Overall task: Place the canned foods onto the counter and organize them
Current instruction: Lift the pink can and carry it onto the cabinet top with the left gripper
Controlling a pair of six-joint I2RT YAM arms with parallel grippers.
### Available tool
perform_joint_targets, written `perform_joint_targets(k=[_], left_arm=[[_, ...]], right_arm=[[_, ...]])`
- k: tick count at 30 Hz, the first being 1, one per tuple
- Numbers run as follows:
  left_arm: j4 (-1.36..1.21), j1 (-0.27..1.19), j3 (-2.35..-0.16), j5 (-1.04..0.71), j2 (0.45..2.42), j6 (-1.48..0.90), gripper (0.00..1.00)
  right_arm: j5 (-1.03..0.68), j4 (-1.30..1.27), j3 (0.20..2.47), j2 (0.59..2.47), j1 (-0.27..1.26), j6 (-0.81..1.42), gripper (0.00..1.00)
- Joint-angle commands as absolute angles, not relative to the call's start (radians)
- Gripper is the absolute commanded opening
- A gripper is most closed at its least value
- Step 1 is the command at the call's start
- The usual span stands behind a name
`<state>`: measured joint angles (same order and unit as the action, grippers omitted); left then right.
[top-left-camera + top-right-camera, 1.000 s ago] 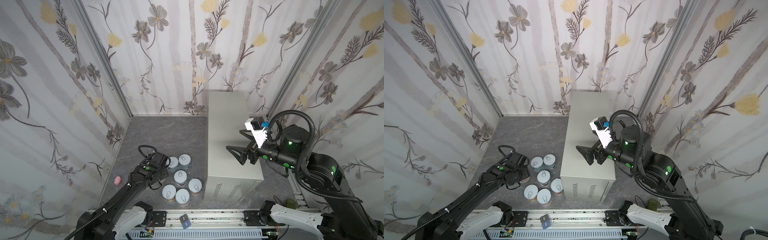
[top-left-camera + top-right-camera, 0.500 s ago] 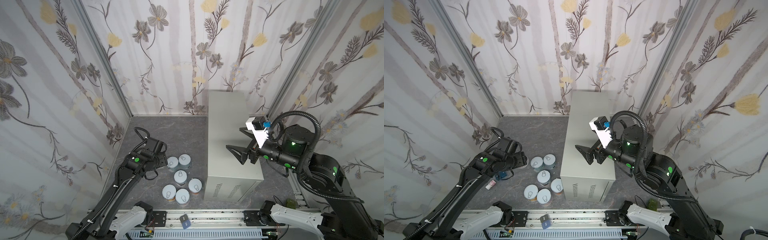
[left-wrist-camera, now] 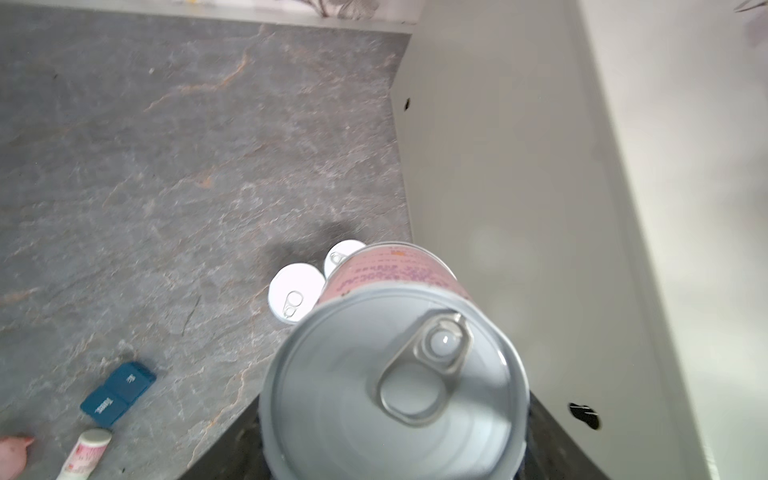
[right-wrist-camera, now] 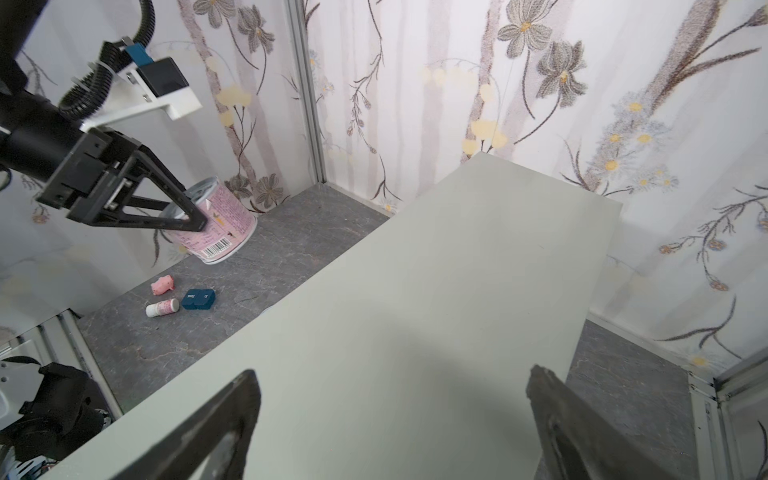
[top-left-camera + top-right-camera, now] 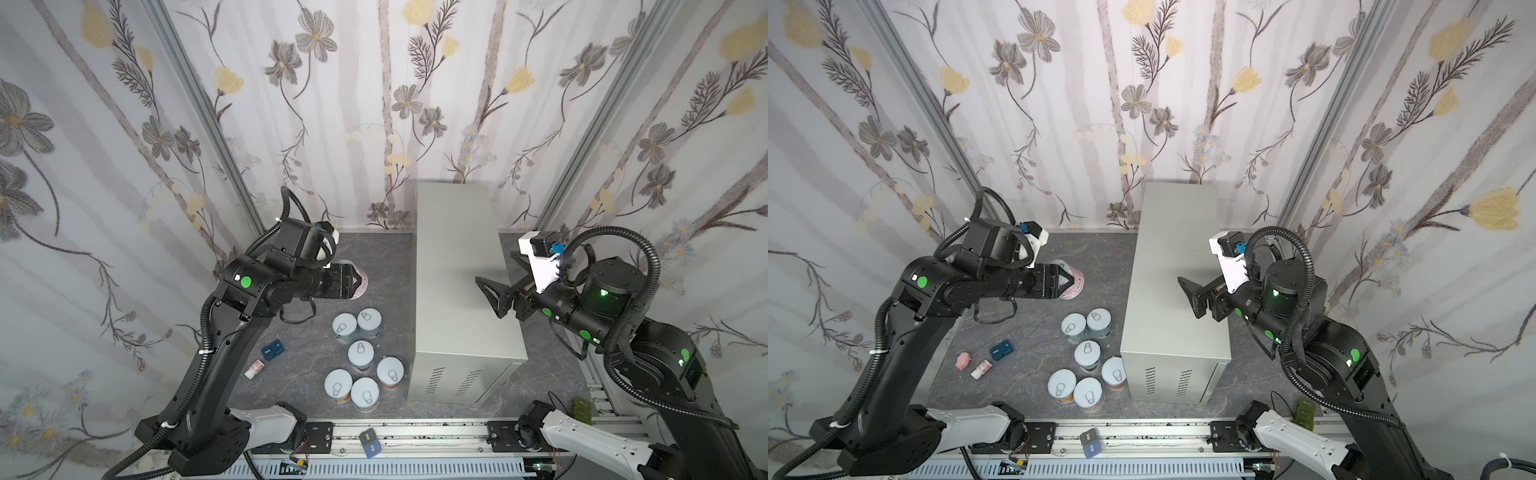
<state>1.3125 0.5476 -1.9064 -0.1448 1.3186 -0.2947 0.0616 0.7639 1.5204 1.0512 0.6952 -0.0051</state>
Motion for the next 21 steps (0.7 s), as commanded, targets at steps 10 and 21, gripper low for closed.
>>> perform_joint_targets(k=[10,21], left_arm=[[1.474,0.826,-2.511,-0.081,1.669,-0.244,0.00],[1.467,0.973,-2.732,-0.106,1.872,-0.249,0.01]], right_arm=[[0.069,0.749,1.436,0.969,0.614,0.022,1.00],[-0.013,0.750,1.368,0.891,0.614,-0.026,1.00]])
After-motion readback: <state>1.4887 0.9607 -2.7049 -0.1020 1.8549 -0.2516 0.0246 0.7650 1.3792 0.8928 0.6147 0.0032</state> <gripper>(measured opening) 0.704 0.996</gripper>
